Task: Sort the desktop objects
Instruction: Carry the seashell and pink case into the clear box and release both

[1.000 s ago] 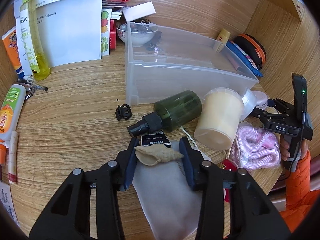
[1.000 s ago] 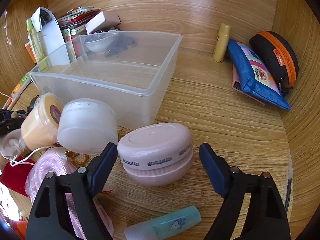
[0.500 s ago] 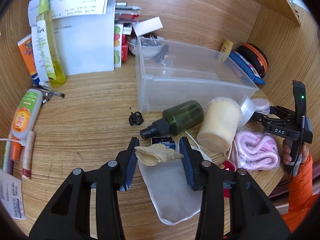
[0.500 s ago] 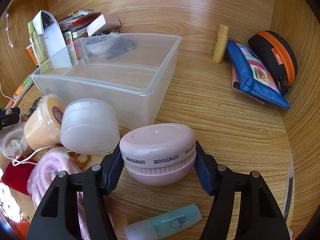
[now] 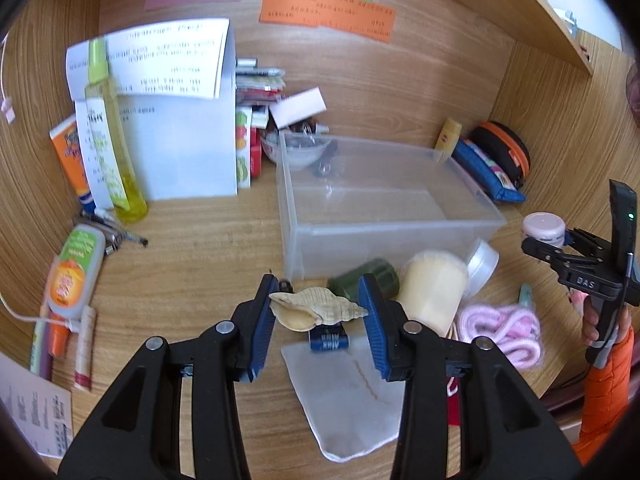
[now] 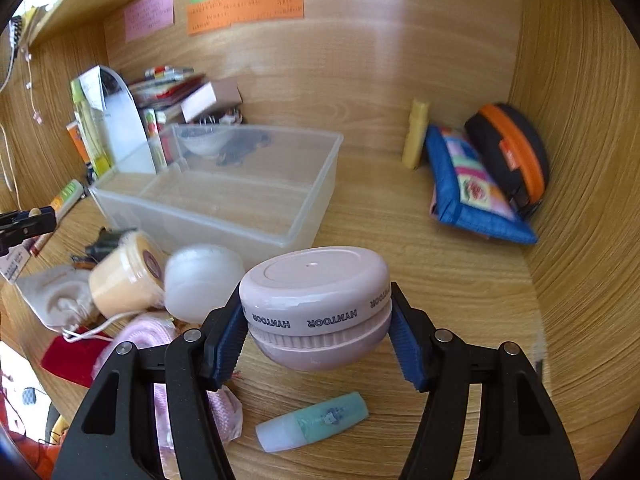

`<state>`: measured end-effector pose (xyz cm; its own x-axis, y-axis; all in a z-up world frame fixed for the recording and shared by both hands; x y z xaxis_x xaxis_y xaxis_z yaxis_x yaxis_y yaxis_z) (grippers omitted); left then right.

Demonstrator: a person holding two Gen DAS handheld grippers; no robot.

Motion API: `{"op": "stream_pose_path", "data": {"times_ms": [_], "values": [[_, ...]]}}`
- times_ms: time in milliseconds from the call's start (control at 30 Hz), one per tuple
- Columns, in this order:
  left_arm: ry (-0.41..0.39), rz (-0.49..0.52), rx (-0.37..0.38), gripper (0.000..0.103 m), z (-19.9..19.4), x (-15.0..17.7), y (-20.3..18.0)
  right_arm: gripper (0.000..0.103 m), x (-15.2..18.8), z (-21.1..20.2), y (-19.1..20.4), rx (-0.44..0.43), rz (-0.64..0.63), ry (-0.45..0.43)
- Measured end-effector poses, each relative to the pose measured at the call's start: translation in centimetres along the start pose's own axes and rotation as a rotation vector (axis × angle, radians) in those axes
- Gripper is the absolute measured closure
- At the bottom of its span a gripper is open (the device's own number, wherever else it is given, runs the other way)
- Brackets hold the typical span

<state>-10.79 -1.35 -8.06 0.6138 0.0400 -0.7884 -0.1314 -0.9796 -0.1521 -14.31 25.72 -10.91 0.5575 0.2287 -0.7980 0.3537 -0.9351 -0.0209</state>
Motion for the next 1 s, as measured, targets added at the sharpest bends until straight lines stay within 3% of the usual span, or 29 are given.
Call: {"op": "stream_pose_path", "data": {"times_ms": [533,1000], "values": [[-0.052,0.014,0.006,0.062,1.5,-5.1,-0.3,0.042,-6.8,-0.9,2.1,-0.042,-0.052,-0.142],[0.024,0.037,0.007,0.062,6.9,-6.6,-1.0,0.042,-9.2,3.9,5.5,-0.137,-0.070,-0.094]]}}
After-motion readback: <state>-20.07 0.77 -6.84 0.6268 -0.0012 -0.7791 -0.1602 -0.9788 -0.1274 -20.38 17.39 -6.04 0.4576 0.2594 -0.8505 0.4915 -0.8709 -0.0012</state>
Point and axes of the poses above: each gripper's, at about its wrist camera, not at the fingertips, and z roughly the way its jaws point, y to its left, x to its underside, the point moved 9 cm from there along z, roughly the way its jaws point, and after that the axes turned 6 degrees about -y, right-handed, at the moved point
